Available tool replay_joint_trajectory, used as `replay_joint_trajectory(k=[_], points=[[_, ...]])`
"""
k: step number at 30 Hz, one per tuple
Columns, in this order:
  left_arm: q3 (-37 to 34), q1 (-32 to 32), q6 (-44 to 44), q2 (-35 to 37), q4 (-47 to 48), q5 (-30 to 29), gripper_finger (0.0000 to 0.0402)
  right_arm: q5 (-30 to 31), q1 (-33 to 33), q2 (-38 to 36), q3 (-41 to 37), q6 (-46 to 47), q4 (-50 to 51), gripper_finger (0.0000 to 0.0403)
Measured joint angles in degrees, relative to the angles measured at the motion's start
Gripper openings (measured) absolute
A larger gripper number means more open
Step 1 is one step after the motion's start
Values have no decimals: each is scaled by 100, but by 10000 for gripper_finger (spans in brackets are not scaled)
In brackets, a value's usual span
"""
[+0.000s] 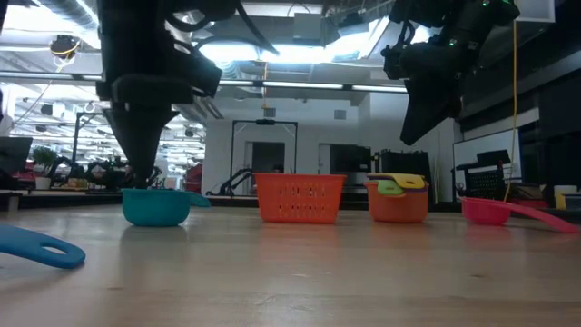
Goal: Nest measuring cups in basket
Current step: Stack the top light blue measuring cup on top of the yellow measuring cup
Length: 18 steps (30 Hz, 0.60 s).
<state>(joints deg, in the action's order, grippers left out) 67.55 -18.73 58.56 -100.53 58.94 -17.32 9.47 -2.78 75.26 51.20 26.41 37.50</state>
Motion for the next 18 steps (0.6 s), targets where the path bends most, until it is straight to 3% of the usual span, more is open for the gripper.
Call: replay_joint_trajectory(k=[18], points=[[-9, 86, 256, -424, -136, 46, 120, 0, 2, 0, 0, 2, -2, 115]])
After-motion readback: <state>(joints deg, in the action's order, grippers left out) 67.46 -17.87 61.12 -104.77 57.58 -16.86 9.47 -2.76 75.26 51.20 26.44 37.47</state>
